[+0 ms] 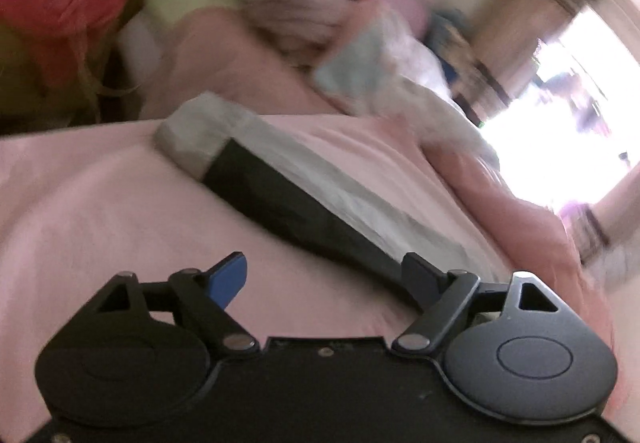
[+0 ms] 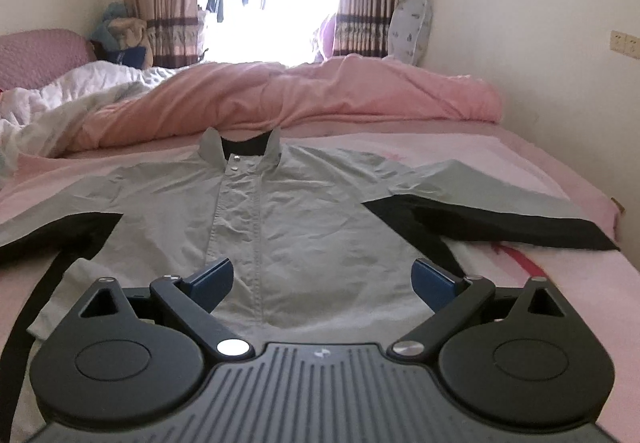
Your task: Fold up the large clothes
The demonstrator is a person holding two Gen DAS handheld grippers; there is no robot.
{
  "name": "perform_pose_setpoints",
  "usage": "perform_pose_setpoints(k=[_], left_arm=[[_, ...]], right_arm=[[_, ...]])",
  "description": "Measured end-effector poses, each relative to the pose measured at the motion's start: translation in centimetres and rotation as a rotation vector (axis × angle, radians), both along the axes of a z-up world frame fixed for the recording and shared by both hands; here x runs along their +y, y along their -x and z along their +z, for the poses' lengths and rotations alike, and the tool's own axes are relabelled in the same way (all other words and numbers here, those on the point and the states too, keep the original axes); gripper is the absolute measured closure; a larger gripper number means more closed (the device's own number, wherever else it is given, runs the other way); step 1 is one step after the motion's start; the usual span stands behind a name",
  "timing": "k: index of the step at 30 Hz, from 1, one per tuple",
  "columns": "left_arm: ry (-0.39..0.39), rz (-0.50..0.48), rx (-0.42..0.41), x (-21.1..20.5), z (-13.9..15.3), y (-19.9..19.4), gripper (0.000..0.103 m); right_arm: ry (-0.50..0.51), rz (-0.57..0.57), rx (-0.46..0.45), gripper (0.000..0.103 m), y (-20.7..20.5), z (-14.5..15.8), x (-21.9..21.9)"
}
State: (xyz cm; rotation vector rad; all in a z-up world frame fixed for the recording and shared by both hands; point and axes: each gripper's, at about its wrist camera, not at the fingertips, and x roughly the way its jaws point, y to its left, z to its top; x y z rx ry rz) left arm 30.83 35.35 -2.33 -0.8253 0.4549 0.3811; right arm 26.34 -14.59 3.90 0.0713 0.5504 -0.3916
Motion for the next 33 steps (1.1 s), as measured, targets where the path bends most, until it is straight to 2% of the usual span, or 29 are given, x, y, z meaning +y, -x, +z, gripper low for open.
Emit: perform_pose_setpoints(k=[3, 10, 12, 18, 21, 23, 24, 26, 28, 31, 33], left_arm=[[0.104, 0.088, 0.004, 2.8, -1.4, -1.4, 0.027], [0.242, 0.194, -0.016, 6.4, -3.3, -3.5, 0.029], [0.276, 0.225, -0.028, 6.7, -4.3, -3.7, 0.034], [0.281, 0.28, -0.111, 8.4, -5.1, -4.0, 0.034], [0.265, 0.285, -0.082, 8.7, -4.8, -4.7, 0.049], [0.234, 0.293, -0.029, 8.7, -4.6, -5.3, 0.074], [0.224, 0.294, -0.01, 8.8, -4.6, -5.6, 0.078], [0.22, 0.271, -0.003, 8.8, -4.4, -6.0, 0.098], [0.186, 0.253, -0.024, 8.3, -3.3, -6.4, 0.103], [0.104, 0.212, -0.093, 6.7, -0.3, -6.6, 0.103], [0.06, 0.149, -0.138, 4.8, 2.4, -7.1, 0.103]], right_arm=[[0.002, -0.006, 0.026, 0.0, -2.0, -0.8, -0.2], [0.007, 0.012, 0.067, 0.0, -5.0, -2.0, -0.1], [0.012, 0.018, 0.077, 0.0, -5.7, -2.4, 0.0], [0.027, 0.023, 0.105, 0.0, -6.7, -3.2, -0.2], [0.017, 0.017, 0.113, 0.0, -6.9, -3.6, -0.6], [0.007, 0.014, 0.116, 0.0, -6.9, -3.7, -0.9], [0.004, 0.015, 0.116, 0.0, -6.9, -3.8, -1.0], [0.0, 0.015, 0.118, 0.0, -6.7, -3.9, -1.2], [-0.005, 0.012, 0.116, 0.0, -6.4, -3.8, -1.5], [-0.022, -0.001, 0.106, 0.0, -5.8, -3.6, -2.1], [-0.037, -0.004, 0.096, 0.0, -5.2, -3.5, -2.5]])
